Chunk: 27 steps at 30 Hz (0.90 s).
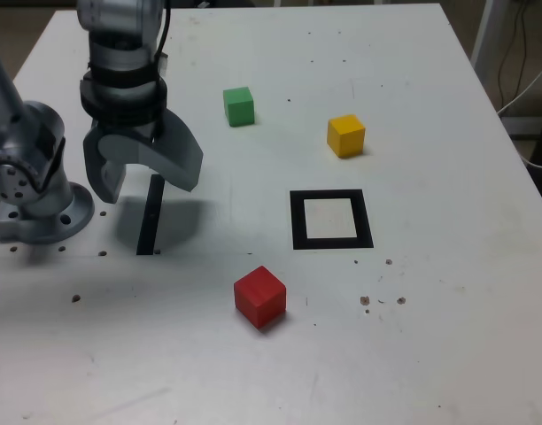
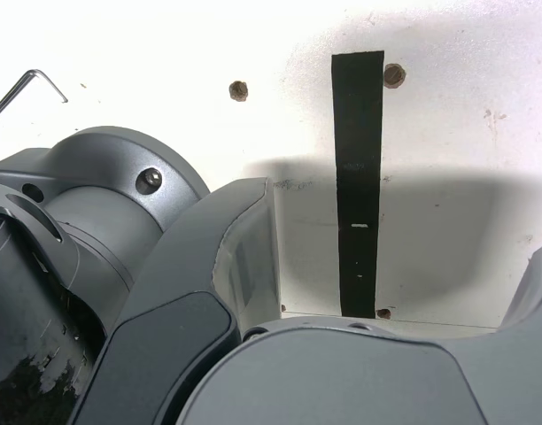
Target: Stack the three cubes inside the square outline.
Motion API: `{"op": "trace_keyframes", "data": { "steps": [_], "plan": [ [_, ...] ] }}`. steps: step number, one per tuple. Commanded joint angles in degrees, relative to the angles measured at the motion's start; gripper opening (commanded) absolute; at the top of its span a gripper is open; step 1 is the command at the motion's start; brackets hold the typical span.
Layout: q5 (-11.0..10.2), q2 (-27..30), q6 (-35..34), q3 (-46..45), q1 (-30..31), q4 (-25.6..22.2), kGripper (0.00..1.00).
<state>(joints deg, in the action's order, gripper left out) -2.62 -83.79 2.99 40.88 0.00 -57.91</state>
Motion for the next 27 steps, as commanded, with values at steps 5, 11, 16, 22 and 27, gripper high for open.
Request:
{"op": "trace_keyframes", "data": {
  "steps": [5, 11, 16, 22, 27],
  "plan": [
    [0.1, 0.1, -0.1, 0.6, -0.1, -0.7, 0.99],
    [0.8, 0.3, -0.1, 1.6, 0.2, -2.5, 0.99],
    [1.9, 0.1, -0.2, 3.1, 1.5, -4.1, 0.99],
    [3.7, -1.0, -1.8, 5.8, 4.9, -5.8, 0.99],
    [4.6, -2.6, -4.2, 9.1, 8.8, -7.5, 0.99]
  ]
}}
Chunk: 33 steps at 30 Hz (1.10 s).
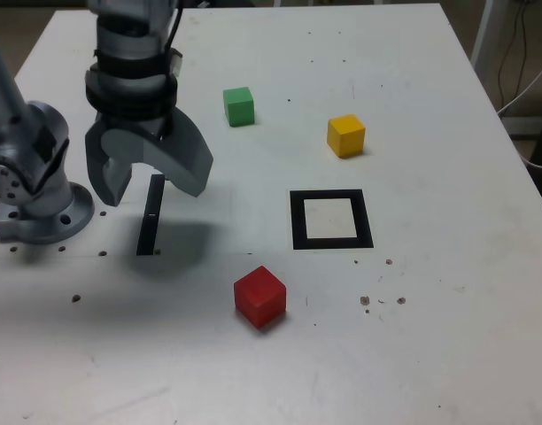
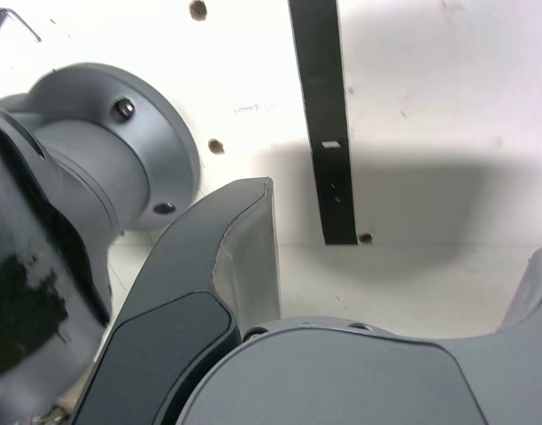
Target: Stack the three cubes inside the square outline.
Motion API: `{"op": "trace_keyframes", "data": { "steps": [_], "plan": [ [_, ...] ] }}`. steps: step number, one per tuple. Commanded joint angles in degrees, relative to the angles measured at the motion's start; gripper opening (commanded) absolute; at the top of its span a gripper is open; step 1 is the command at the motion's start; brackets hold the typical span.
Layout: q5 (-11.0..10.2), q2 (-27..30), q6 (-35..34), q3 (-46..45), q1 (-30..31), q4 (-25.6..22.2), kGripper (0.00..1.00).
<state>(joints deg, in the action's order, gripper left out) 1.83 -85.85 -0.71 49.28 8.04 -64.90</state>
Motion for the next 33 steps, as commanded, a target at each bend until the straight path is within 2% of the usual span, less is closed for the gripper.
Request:
{"op": "trace_keyframes", "data": {
  "steps": [1, 13, 24, 33],
  "plan": [
    [0.2, -0.9, -1.1, 1.5, 1.7, -0.9, 0.99],
    [1.4, -4.7, -8.0, 12.6, 10.9, -7.0, 0.99],
    [2.1, -7.6, -11.4, 18.4, 15.8, -7.9, 0.99],
    [2.3, -12.3, -13.3, 24.4, 19.8, -8.3, 0.99]
  ]
}}
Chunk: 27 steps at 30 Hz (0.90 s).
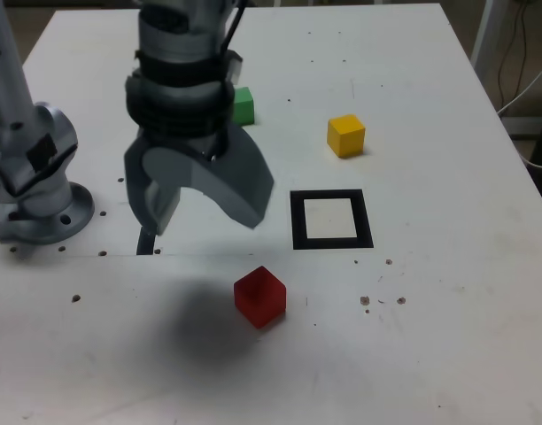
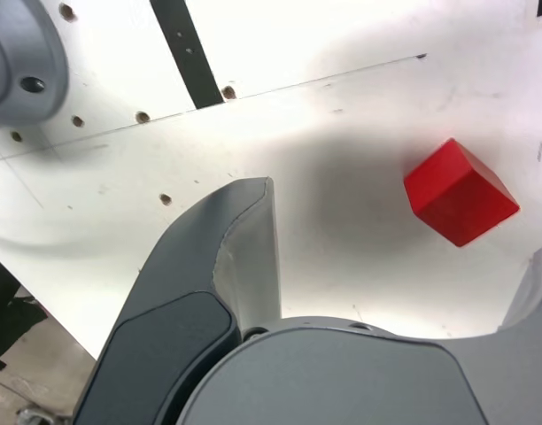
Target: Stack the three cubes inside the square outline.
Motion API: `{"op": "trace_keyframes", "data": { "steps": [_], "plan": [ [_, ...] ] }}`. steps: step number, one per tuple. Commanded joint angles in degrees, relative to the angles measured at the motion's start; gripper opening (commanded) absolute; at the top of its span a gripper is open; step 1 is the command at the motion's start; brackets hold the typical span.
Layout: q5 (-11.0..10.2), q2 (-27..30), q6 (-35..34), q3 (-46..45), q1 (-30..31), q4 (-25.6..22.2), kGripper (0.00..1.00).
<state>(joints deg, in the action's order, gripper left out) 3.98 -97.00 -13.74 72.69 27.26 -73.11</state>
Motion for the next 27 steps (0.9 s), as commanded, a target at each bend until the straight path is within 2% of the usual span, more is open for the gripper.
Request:
{"op": "trace_keyframes", "data": {
  "steps": [1, 12, 27],
  "plan": [
    [0.1, -1.7, -0.4, 1.7, 1.0, -0.2, 0.99],
    [0.1, -7.6, -1.4, 7.2, 4.6, -0.4, 0.99],
    [-1.9, -10.0, -0.5, 7.9, 4.7, -0.1, 0.99]
  ]
}}
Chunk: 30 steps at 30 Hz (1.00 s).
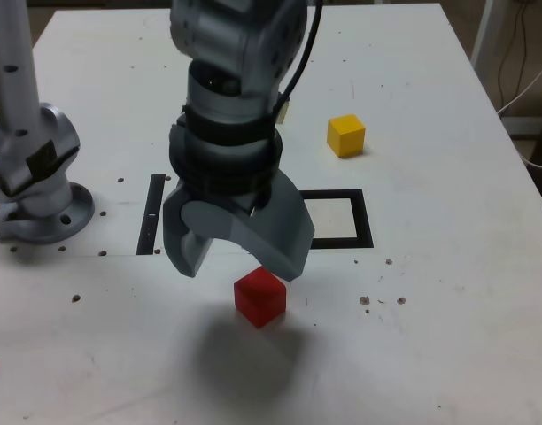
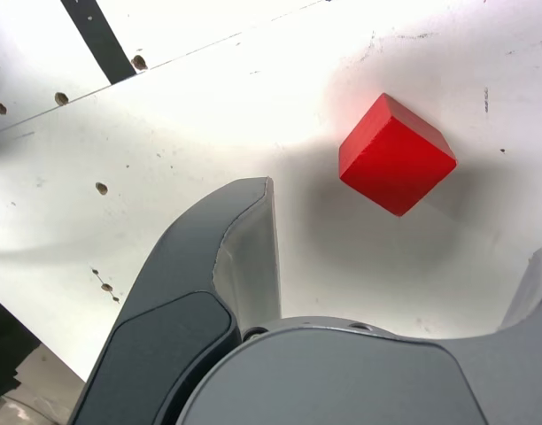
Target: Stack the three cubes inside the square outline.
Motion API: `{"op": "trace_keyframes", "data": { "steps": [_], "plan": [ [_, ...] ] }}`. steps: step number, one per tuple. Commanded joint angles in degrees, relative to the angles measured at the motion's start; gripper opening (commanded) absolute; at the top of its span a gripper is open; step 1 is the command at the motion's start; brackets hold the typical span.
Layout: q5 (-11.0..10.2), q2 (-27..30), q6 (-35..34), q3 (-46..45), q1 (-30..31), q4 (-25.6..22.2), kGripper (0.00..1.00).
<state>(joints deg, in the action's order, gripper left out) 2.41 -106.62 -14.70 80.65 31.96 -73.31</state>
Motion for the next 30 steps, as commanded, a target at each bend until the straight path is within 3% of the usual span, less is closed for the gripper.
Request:
{"op": "trace_keyframes", "data": {
  "steps": [1, 11, 30],
  "plan": [
    [-0.7, -0.4, 0.8, -0.2, 0.0, 0.1, 0.99],
    [-3.8, 0.1, 9.5, -0.9, 0.0, 0.5, 0.99],
    [-4.1, -0.2, 26.1, -1.0, 3.3, 2.8, 1.0]
  ]
}}
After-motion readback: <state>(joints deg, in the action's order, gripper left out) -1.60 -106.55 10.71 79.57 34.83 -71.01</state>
